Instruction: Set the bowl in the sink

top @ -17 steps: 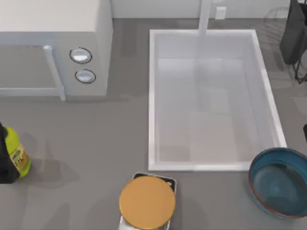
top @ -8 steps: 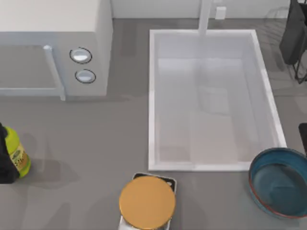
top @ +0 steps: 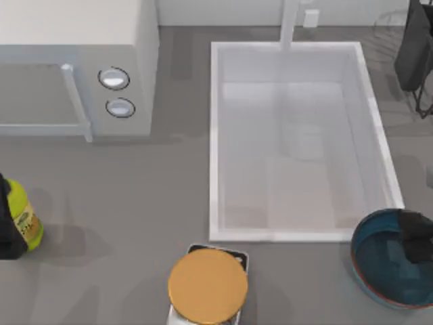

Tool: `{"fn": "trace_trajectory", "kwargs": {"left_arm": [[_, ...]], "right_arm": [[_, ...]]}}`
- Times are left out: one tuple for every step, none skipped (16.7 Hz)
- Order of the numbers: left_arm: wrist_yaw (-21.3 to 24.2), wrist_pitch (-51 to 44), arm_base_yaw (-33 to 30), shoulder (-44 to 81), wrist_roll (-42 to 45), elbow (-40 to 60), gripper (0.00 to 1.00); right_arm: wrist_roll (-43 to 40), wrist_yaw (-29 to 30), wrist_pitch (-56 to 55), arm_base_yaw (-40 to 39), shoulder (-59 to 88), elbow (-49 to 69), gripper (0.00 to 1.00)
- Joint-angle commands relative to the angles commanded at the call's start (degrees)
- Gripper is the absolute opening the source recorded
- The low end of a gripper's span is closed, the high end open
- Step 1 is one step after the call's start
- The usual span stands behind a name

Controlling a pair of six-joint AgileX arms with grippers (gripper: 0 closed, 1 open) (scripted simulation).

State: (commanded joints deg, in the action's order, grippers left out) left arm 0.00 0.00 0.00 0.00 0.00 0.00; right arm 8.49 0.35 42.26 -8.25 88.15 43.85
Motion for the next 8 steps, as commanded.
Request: {"fn": "trace_trajectory", "kwargs": {"left_arm": [[0.0, 0.0, 0.0, 0.0, 0.0, 0.0, 1.0], [0.0, 0.0, 0.0, 0.0, 0.0, 0.0, 1.0], [0.0, 0.0, 0.0, 0.0, 0.0, 0.0, 1.0], [0.0, 0.0, 0.0, 0.0, 0.0, 0.0, 1.0], [0.0, 0.0, 0.0, 0.0, 0.0, 0.0, 1.0], [0.0, 0.0, 0.0, 0.0, 0.0, 0.0, 1.0], [0.0, 0.0, 0.0, 0.0, 0.0, 0.0, 1.0], [0.0, 0.0, 0.0, 0.0, 0.0, 0.0, 1.0]], "right_arm": [[0.07, 0.11, -1.04, 0.12, 0.12, -0.98, 1.0], [0.07, 0.18, -1.46, 0.21, 0.07, -1.39, 1.0], [0.07, 0.18, -1.46, 0.21, 0.07, -1.39, 1.0], [0.07, 0.18, -1.46, 0.21, 0.07, -1.39, 1.0], [0.07, 0.18, -1.46, 0.21, 0.07, -1.39, 1.0], [0.07, 0.18, -1.46, 0.21, 0.07, -1.39, 0.92], [0.07, 0.18, -1.46, 0.21, 0.07, -1.39, 0.85], [0.07, 0.18, -1.46, 0.21, 0.07, -1.39, 0.77]]}}
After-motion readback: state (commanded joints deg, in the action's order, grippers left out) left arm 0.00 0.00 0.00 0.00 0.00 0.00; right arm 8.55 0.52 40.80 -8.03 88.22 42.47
